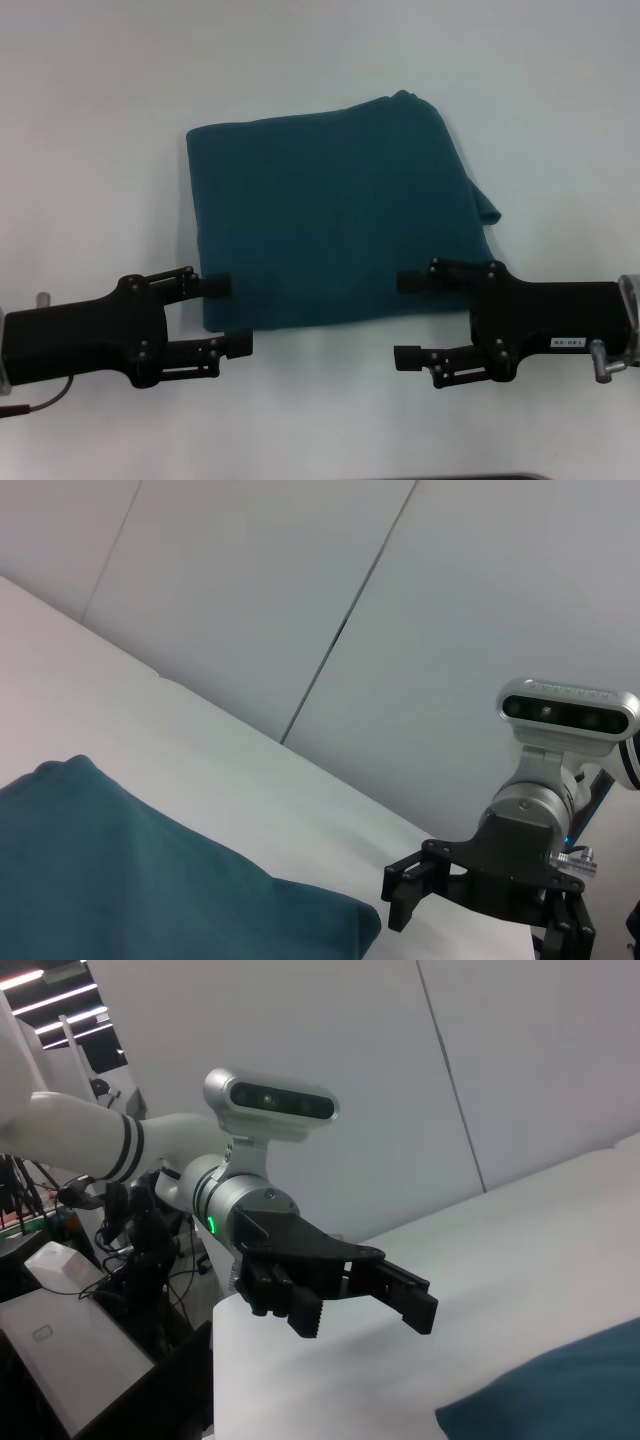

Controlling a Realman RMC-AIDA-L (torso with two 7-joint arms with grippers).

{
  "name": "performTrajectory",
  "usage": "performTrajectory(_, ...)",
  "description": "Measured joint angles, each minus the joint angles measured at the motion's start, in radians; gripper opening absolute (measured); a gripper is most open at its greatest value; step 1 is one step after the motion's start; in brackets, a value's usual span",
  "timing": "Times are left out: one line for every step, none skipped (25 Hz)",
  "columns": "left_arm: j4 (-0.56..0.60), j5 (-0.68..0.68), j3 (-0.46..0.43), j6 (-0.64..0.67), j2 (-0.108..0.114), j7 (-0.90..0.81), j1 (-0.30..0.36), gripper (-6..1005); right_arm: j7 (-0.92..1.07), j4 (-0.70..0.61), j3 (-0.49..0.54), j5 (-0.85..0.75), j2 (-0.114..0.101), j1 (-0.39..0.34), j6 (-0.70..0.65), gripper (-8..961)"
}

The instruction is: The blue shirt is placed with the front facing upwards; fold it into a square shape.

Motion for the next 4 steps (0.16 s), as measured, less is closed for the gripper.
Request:
performTrajectory(0.001, 0.0, 0.001, -0.001, 0.0, 0.002, 0.001, 831, 0.0, 0.007, 0.0, 0.0, 0.0, 0.002, 0.006, 940)
performTrajectory(0.001, 0.001, 0.001, -0.003, 0.0, 0.002, 0.002, 831, 0.002, 0.011, 0.0, 0.0, 0.0, 0.002, 0.011, 940)
performTrajectory(0.001, 0.001, 0.0, -0.004, 0.002, 0.002, 0.003, 831, 0.005, 0.011, 0.0, 0.0, 0.0, 0.001, 0.013, 940)
performTrajectory(0.001, 0.001, -0.001, -0.005, 0.004, 0.001, 0.003, 831, 0.007, 0.012, -0.001, 0.0, -0.001, -0.001, 0.015, 940)
